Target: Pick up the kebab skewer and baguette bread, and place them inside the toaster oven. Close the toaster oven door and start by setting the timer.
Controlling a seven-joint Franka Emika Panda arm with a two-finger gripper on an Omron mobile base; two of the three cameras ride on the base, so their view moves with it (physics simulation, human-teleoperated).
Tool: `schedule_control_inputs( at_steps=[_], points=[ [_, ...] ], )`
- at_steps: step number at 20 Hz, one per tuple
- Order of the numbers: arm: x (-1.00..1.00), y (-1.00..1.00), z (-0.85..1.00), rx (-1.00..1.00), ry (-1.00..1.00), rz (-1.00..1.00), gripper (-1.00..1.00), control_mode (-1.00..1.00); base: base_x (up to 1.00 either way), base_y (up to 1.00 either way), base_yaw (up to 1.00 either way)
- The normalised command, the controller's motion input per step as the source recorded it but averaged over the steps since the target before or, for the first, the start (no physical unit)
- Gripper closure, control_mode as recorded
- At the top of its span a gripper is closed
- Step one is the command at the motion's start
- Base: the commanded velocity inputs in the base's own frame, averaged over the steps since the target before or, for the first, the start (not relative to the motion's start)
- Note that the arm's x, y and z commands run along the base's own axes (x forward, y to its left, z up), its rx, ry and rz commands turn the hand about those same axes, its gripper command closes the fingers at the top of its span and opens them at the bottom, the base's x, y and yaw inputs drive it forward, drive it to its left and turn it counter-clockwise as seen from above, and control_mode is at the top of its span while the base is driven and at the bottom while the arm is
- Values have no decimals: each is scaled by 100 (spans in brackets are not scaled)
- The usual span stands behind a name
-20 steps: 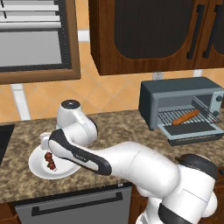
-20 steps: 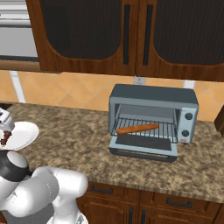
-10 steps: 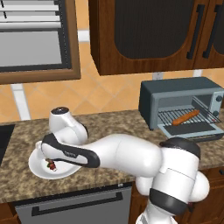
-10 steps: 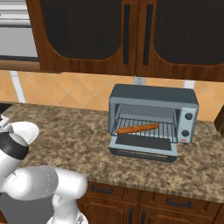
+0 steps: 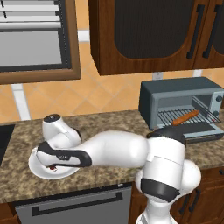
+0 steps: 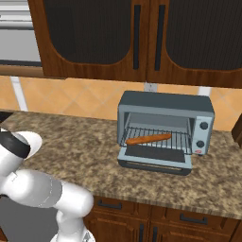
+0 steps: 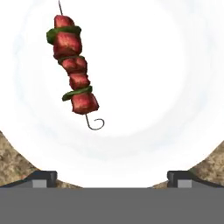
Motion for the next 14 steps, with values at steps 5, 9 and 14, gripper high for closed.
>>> schedule_control_inputs(
  at_steps=[5, 9, 14],
  points=[
    [31, 10, -27, -2, 0, 0, -100, -100, 0, 0, 0],
    [30, 21, -20, -5, 1, 0, -100, -100, 0, 0, 0],
    [20, 20, -28, -3, 3, 0, -100, -100, 0, 0, 0]
  ],
)
